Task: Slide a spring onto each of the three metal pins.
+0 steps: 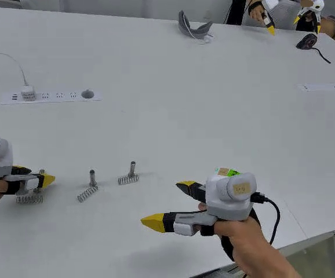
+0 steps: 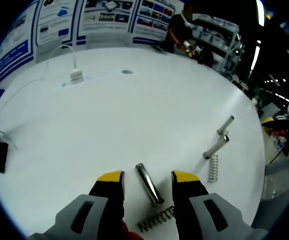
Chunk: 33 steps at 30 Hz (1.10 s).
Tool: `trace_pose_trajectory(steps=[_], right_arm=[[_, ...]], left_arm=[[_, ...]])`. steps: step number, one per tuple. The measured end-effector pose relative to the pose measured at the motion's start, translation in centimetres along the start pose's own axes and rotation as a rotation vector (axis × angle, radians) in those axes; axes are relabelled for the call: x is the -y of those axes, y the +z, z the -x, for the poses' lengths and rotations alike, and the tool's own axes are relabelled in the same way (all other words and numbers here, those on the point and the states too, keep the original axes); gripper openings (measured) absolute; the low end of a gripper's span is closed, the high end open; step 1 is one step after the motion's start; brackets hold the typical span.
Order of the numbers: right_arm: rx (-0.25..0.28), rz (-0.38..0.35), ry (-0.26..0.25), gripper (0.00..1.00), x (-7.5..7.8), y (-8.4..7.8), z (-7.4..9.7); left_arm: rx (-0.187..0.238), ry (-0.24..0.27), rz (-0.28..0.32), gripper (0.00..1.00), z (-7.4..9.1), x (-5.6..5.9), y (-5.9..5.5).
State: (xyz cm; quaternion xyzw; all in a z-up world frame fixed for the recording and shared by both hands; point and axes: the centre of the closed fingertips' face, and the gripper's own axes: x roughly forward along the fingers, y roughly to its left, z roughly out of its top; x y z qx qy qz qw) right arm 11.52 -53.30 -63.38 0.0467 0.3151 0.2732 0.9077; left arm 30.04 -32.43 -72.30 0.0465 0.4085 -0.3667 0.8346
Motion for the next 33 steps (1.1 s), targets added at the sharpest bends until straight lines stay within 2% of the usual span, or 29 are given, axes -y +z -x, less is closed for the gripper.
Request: trace_pose_trajectory(steps=[8,11,13,14,20,23,26,28,33], right_arm=[[-0.015,-0.006,0.007,0.83,0.1,-0.4,-0.1],[-0.020,0.000,0.009,0.83,-0.1,-0.4,-0.2],[-0.019,0.000,0.011,0.83,-0.1,-0.3,-0.2],[-0.017,-0.001,0.011,0.83,-0.1,-0.2,-0.3],[-0.020,0.005,0.016,0.83,-0.3,-0.1,-0.5],[-0.021,0.005,0.019,0.82,-0.4,-0.1,-0.5],[-0.025,0.009,0.021,0.82,-0.5,-0.1,-0.6],[-0.023,0.007,0.023,0.82,-0.5,-0.1,-0.6],[-0.026,0.006,0.021,0.82,-0.4,-0.2,-0.6]], left_arm=[[0.016,0.025,0.015,0.24,-0.4,-0.5,0.2],[0.017,0.037,-0.007,0.18,-0.4,-0.6,0.2],[0.009,0.042,-0.050,0.15,-0.4,-0.6,0.1],[-0.001,0.063,-0.079,0.13,-0.3,-0.9,0.1],[-0.018,0.082,-0.107,0.09,-0.2,-1.4,0.2],[-0.022,0.103,-0.143,0.09,-0.3,-1.4,0.5],[-0.039,0.122,-0.212,0.11,-0.5,-1.2,0.7],[-0.046,0.130,-0.215,0.11,-0.5,-1.1,0.7],[-0.058,0.155,-0.294,0.09,-0.6,-1.0,0.8]])
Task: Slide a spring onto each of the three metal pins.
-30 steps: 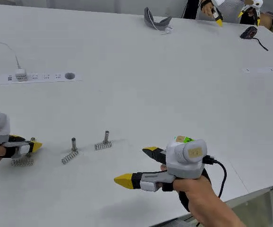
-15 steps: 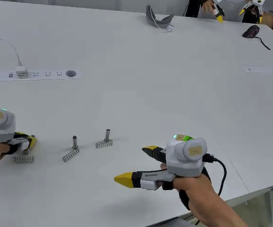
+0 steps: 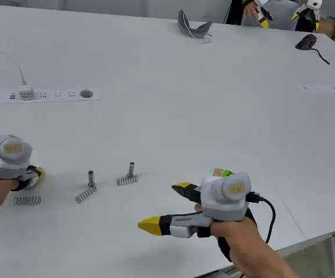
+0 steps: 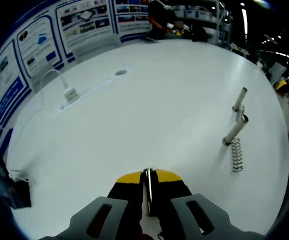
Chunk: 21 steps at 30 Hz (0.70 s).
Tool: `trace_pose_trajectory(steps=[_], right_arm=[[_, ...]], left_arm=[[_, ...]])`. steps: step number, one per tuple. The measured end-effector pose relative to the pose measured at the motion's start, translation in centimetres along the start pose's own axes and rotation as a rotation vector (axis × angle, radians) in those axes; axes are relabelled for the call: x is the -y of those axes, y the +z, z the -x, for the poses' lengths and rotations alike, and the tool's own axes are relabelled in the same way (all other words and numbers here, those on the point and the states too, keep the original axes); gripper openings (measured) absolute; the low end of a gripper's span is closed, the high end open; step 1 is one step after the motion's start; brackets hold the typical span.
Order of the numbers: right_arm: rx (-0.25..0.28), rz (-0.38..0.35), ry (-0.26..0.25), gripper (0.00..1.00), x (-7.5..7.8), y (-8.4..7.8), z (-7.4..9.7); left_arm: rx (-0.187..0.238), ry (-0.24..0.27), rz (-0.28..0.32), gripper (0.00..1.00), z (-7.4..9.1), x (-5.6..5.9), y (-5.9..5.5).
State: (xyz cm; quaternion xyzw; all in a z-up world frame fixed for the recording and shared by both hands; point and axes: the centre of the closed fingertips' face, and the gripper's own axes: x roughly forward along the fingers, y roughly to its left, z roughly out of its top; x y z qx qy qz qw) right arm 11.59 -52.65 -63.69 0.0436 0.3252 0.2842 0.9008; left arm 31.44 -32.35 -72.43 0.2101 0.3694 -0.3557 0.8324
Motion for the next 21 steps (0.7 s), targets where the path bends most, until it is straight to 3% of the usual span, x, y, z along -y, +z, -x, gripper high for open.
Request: trace_pose_trajectory(steps=[7,10,14,21], right_arm=[[0.000,-0.005,-0.006,0.82,0.2,-0.2,0.1],[0.003,-0.009,-0.008,0.82,0.3,-0.1,0.2],[0.005,-0.016,-0.012,0.82,0.5,-0.2,0.3],[0.005,-0.017,-0.010,0.82,0.4,-0.3,0.4]], left_arm=[[-0.016,-0.016,0.038,0.08,0.1,0.2,0.0],[-0.003,-0.015,0.033,0.08,0.5,0.2,0.3],[0.028,-0.016,0.087,0.08,1.2,0.0,0.9],[0.056,-0.019,0.095,0.08,2.4,-0.3,1.2]])
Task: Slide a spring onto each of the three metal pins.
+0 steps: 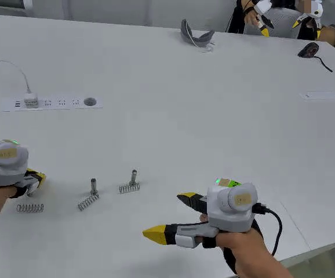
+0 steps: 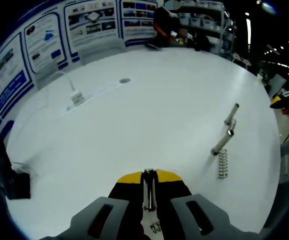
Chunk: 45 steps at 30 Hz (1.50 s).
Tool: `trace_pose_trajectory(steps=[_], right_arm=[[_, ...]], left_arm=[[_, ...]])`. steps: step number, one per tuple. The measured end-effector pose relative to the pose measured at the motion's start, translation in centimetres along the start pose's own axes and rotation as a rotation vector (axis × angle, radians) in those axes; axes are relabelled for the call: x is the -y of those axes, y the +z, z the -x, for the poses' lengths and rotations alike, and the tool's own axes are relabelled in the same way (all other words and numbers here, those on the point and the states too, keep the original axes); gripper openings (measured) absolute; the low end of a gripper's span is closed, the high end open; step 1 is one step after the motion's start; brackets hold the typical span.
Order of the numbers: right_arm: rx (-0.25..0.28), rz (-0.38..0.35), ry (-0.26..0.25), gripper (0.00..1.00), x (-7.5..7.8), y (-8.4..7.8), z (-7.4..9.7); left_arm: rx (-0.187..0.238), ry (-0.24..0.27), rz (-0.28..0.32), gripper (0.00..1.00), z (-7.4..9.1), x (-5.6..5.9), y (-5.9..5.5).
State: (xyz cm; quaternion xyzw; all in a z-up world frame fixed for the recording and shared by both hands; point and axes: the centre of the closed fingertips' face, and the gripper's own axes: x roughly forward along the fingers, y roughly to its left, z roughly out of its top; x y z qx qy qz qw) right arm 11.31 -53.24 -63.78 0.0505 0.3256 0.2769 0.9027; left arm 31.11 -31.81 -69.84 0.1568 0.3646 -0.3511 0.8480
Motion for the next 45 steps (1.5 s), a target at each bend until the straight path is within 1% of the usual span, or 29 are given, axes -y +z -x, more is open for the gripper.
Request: trace_pose_trajectory(steps=[4,7,12,26,31,34,37,42,45], right_arm=[[-0.004,0.003,-0.001,0.81,0.0,0.0,-0.1],[-0.002,0.004,-0.001,0.81,0.1,0.1,-0.1],[-0.001,0.009,0.001,0.81,0.1,0.2,-0.2],[-0.002,0.012,0.006,0.81,-0.3,0.1,-0.2],[0.000,0.012,0.010,0.81,-0.5,0.2,-0.3],[0.000,0.016,0.013,0.81,-0.6,0.2,-0.4],[0.000,0.018,0.015,0.81,-0.6,0.3,-0.5],[0.000,0.021,0.018,0.81,-0.8,0.3,-0.6],[-0.002,0.022,0.018,0.81,-0.8,0.3,-0.6]], left_arm=[[0.013,0.006,0.003,0.08,0.7,-0.1,0.2],[0.025,0.016,0.005,0.08,1.1,-0.4,0.3],[0.028,0.017,0.010,0.08,1.5,-0.6,0.1],[0.035,0.025,0.024,0.08,2.8,-0.3,-0.8],[0.037,0.021,0.035,0.07,3.3,0.1,-1.3],[0.041,0.019,0.043,0.07,3.4,0.2,-1.4],[0.041,0.017,0.038,0.07,3.5,0.4,-1.4],[0.039,0.007,0.025,0.07,3.5,1.1,-1.5],[0.039,-0.005,0.025,0.07,3.5,1.6,-1.5]])
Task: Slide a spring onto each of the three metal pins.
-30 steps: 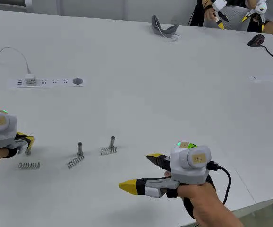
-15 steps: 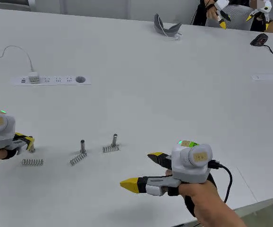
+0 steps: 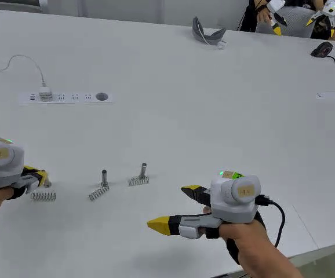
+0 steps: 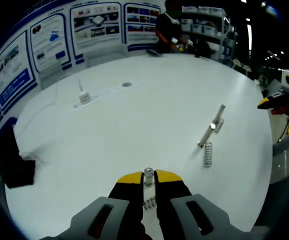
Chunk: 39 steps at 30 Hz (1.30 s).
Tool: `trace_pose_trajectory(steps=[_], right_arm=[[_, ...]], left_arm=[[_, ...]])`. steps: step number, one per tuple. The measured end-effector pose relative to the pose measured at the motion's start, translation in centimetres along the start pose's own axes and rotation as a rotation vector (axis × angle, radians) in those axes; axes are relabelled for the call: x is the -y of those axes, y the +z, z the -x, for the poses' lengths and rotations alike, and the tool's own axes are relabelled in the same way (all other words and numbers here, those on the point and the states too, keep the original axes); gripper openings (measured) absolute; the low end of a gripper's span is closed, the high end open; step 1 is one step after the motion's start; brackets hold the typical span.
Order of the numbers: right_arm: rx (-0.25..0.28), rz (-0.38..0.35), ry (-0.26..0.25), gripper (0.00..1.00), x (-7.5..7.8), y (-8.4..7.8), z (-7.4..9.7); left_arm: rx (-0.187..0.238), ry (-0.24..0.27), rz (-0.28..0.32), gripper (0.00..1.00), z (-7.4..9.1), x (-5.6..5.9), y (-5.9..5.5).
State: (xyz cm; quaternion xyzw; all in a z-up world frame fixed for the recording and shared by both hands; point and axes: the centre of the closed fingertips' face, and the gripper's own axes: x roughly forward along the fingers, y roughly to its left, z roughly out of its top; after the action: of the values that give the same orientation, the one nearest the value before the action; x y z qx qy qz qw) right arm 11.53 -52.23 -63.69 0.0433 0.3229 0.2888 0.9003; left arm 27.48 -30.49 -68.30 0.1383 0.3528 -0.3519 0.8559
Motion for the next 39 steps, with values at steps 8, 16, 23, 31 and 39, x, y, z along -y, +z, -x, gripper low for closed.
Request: trace_pose_trajectory(steps=[8,16,23,31,39], right_arm=[[0.001,0.000,0.002,0.82,0.0,0.0,-0.1],[0.000,0.002,0.004,0.82,-0.1,0.0,-0.1],[0.001,-0.001,0.002,0.82,0.0,-0.1,0.0],[-0.002,0.002,0.008,0.82,-0.2,-0.1,-0.3],[-0.003,0.007,0.013,0.82,-0.3,0.1,-0.4]], left_arm=[[-0.004,-0.028,-0.043,0.07,0.0,1.7,0.1],[-0.006,-0.042,-0.060,0.08,-0.1,2.4,0.2],[-0.009,-0.042,-0.063,0.08,-0.1,2.3,0.1],[-0.004,-0.049,-0.098,0.08,0.0,2.3,0.1],[0.011,-0.054,-0.006,0.18,0.3,1.9,-0.2]])
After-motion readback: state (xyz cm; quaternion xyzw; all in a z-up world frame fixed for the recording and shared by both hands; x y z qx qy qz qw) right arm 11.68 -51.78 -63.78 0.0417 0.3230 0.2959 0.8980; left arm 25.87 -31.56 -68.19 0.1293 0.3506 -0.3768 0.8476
